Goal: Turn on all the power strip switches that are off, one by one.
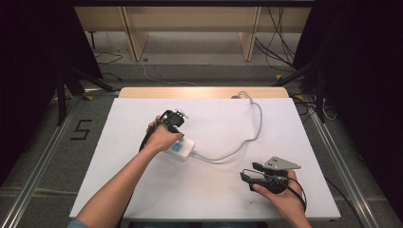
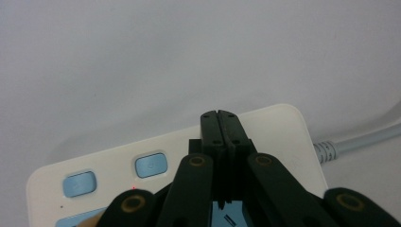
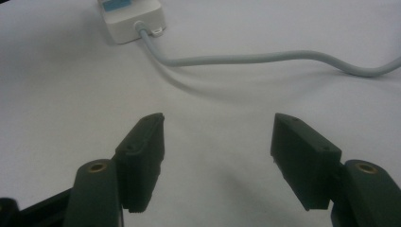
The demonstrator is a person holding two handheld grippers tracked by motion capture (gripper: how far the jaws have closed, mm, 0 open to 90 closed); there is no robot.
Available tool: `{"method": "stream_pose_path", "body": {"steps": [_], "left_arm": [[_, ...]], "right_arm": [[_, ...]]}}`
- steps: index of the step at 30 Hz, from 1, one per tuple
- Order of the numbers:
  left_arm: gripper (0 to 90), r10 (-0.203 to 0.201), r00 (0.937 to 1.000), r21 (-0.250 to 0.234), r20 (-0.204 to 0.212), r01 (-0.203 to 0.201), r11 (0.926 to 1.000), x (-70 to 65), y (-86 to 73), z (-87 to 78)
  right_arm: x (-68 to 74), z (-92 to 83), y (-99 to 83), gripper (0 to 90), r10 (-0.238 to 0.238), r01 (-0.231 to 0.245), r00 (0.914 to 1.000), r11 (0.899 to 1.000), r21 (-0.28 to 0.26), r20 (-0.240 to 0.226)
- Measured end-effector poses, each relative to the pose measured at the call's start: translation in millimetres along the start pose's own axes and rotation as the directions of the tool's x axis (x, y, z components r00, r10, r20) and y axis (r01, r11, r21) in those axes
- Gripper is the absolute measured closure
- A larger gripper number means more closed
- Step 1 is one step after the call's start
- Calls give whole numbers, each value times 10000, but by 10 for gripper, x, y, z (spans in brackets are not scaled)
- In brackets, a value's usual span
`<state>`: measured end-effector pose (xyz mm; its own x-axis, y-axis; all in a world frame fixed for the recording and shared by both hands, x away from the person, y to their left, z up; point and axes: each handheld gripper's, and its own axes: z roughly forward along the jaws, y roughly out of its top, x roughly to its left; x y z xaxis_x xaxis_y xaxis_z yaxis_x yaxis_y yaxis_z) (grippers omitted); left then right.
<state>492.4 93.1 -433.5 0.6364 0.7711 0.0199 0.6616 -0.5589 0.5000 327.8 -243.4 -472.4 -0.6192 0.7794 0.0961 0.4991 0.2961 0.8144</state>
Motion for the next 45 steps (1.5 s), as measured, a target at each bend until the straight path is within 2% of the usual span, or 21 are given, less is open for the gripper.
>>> {"method": "stream_pose_path", "body": {"steps": [15, 45], "left_arm": [[899, -83, 9998, -42, -193, 82, 10000, 132, -6, -116], [898, -419, 9973, 150, -604, 429, 9990, 421, -75, -151]], "right_arm": [[7, 2, 2, 366, -31, 31, 10000, 10000, 18, -13], [7, 3, 0, 365, -31, 31, 10000, 10000, 39, -18]]}}
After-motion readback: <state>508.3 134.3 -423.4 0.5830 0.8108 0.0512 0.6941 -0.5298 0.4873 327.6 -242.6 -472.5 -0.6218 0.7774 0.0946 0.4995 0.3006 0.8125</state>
